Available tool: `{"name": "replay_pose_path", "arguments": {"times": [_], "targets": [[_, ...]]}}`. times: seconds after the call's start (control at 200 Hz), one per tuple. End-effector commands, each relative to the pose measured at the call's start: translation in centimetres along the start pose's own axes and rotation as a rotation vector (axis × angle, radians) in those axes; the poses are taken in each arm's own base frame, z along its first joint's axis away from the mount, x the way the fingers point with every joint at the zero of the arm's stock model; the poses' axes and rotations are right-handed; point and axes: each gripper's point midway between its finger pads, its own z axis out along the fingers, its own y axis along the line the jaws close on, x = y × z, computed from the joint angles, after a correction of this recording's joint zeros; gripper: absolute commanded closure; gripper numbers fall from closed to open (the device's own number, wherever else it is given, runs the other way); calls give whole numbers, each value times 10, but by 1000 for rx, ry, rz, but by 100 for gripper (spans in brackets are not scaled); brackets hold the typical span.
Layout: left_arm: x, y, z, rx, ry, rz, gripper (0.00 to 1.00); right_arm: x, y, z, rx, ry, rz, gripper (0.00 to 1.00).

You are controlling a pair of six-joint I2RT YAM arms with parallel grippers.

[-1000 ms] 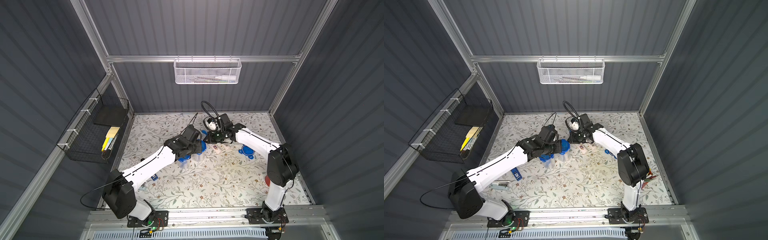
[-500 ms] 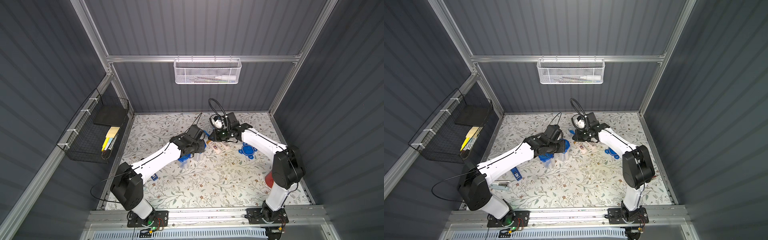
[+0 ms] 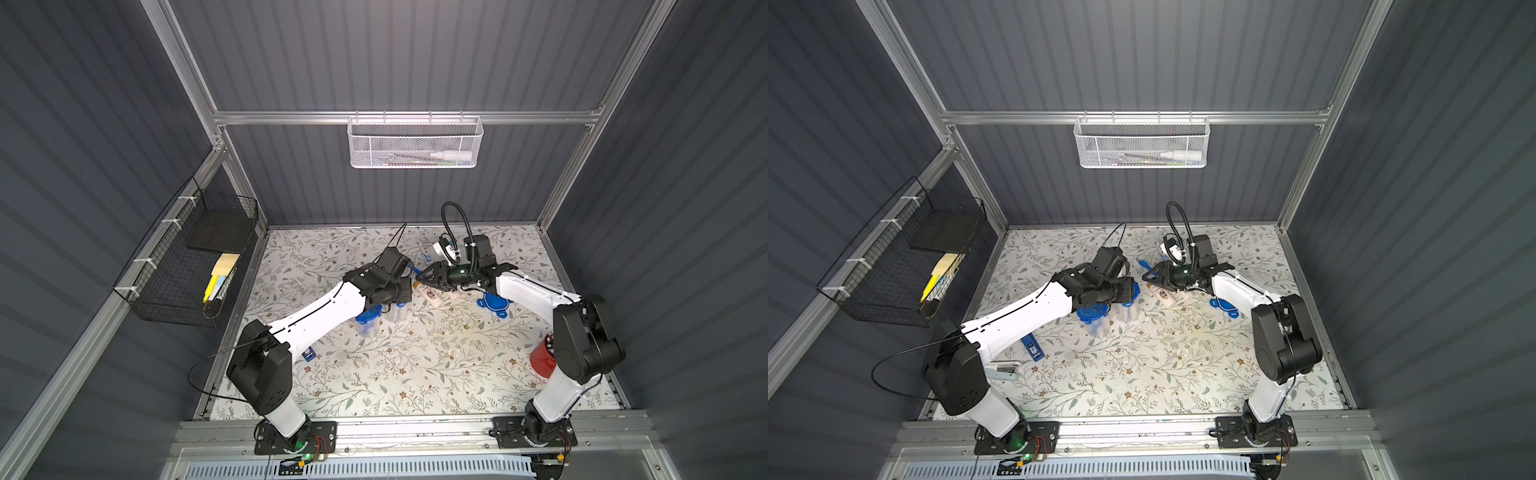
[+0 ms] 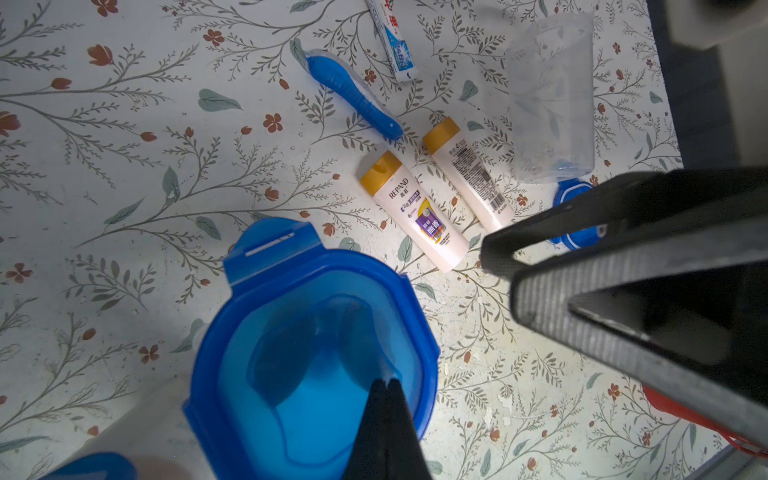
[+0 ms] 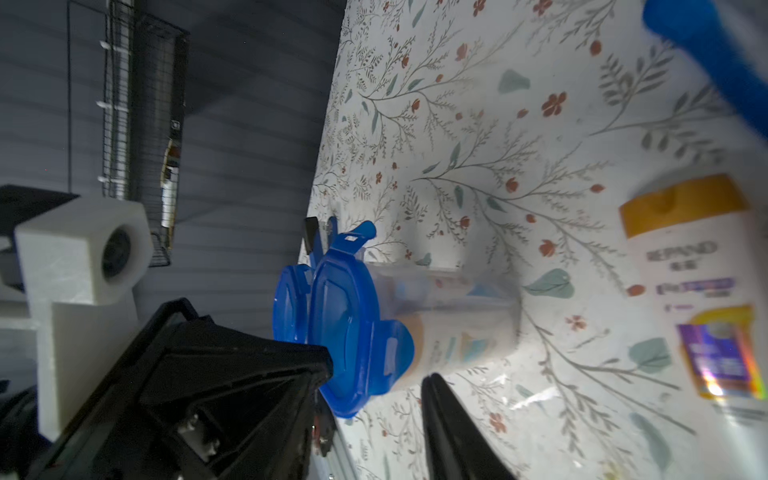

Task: Take out toiletry kits
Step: Unfasten the latch on the container.

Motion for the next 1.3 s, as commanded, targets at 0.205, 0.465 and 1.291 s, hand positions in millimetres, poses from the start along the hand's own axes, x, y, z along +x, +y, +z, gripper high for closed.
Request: {"name": "replay_pose_path", "arguments": {"times": [0.205, 0.465, 1.291], "targets": [[11, 13, 15, -32, 37, -16, 100, 8, 3, 22, -127, 49, 60, 42], [15, 16, 15, -38, 44, -21, 100, 9, 0, 37, -167, 59, 88, 39], [43, 38, 29, -73, 101, -64, 100, 16, 20, 31, -310, 51, 124, 41]]}}
